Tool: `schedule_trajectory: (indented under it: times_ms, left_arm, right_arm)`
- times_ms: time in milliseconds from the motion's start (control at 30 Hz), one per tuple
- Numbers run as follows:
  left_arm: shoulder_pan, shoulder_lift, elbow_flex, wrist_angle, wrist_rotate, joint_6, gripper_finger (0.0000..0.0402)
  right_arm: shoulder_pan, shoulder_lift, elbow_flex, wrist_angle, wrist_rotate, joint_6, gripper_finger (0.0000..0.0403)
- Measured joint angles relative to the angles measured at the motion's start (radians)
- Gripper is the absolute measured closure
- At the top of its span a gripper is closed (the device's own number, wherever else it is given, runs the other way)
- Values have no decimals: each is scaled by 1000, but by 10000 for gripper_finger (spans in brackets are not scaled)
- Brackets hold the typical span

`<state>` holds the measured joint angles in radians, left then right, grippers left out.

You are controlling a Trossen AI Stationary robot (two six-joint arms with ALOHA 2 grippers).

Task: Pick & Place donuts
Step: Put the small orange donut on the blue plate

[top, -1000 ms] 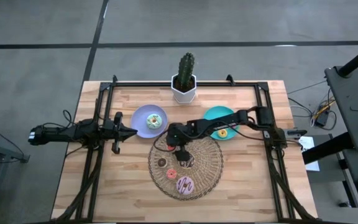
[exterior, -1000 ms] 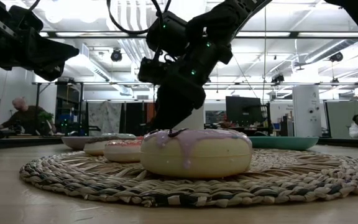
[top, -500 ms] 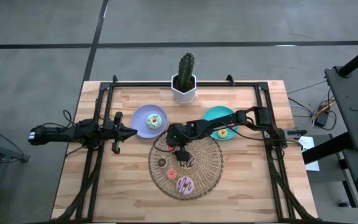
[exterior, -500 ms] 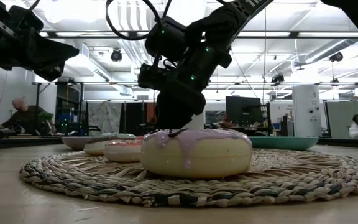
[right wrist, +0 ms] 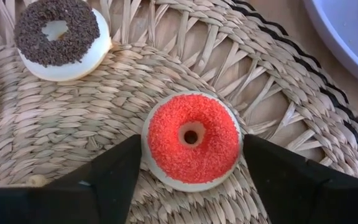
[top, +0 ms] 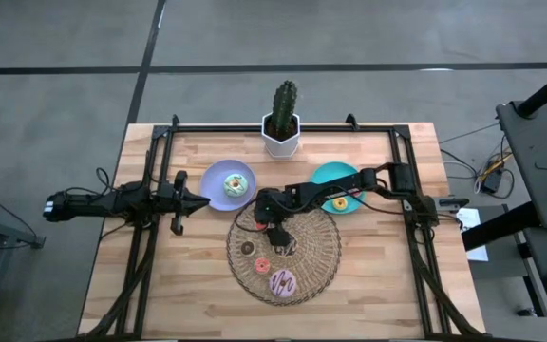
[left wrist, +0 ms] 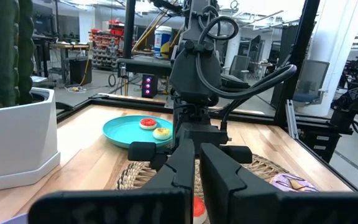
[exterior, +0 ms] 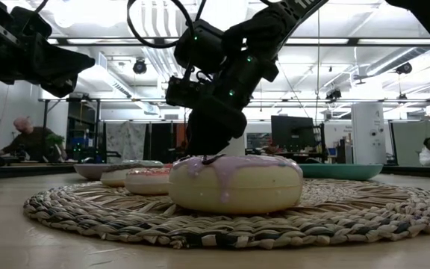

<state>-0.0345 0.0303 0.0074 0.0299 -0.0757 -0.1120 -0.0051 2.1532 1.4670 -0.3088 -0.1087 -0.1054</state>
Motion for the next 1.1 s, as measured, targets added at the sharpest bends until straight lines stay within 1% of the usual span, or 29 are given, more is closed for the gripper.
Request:
schedule_trajectory:
  times_ms: [200,400,567,867,1100]
  left_arm:
    - [0,0,0,0,0,0,402]
    - [0,0,0,0,0,0,402]
    - [0,0,0,0,0,0,402]
    - [0,0,0,0,0,0,402]
    - [0,0,0,0,0,0,402]
  right_arm:
    - [0,0,0,0,4,0,176]
    - [0,0,0,0,5,0,197]
    - [0,-17,0,0,6,-3,203]
    - [-10,-140,0,-5,6,-9,204]
    - [-46,-237,-16,-95,6,-9,204]
